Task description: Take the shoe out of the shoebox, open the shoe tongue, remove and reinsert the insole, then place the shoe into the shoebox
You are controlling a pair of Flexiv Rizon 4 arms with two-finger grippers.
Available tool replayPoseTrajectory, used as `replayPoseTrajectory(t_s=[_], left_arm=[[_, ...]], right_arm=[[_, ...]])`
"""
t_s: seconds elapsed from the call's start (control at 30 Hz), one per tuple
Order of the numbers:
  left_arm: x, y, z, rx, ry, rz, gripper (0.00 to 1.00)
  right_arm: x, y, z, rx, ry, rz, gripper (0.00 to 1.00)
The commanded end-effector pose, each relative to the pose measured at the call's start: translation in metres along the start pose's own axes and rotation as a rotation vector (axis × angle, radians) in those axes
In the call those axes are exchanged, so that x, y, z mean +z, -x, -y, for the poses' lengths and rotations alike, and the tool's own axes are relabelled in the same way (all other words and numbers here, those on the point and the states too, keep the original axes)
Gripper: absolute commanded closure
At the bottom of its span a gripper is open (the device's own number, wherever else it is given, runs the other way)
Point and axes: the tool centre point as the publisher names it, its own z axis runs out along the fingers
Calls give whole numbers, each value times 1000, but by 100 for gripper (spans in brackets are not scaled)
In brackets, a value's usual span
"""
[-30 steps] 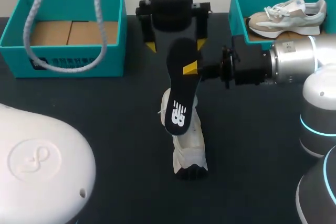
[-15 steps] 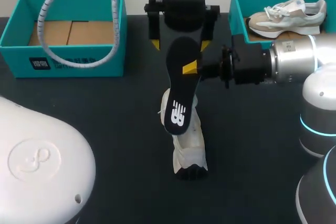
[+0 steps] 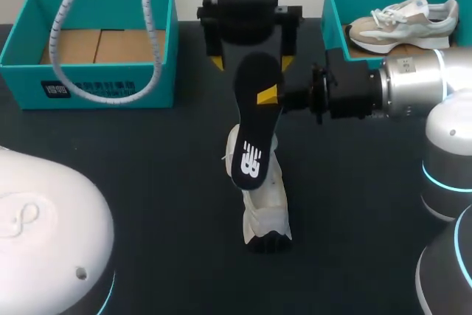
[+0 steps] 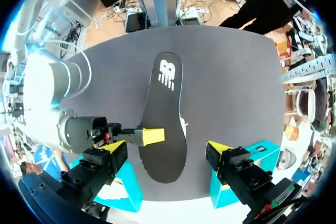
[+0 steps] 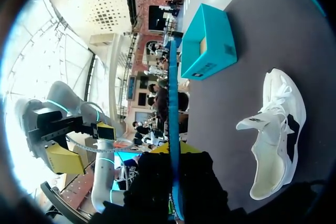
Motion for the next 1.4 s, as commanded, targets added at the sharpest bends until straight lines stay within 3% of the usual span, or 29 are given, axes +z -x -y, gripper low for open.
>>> replayPoseTrajectory(t_s=[0.03, 0.13, 0.33, 0.5, 0.67, 1.4], left_arm=[[6, -23, -5, 60, -68, 334, 0], [9, -33, -5, 43, -100, 490, 0], [14, -44, 1, 6, -76, 738, 0], [12, -50, 10, 4, 2, 875, 0], [12, -58, 10, -26, 28, 969, 0], [10, -62, 11, 8, 82, 934, 0]], right_arm=[[1, 0, 0, 2, 2, 4, 100], [0, 0, 0, 3, 4, 5, 100], [0, 0, 1, 7, 5, 8, 100], [-2, -1, 1, 9, 6, 12, 100], [-2, -1, 1, 10, 9, 14, 100], [-2, -2, 5, 8, 12, 13, 100]])
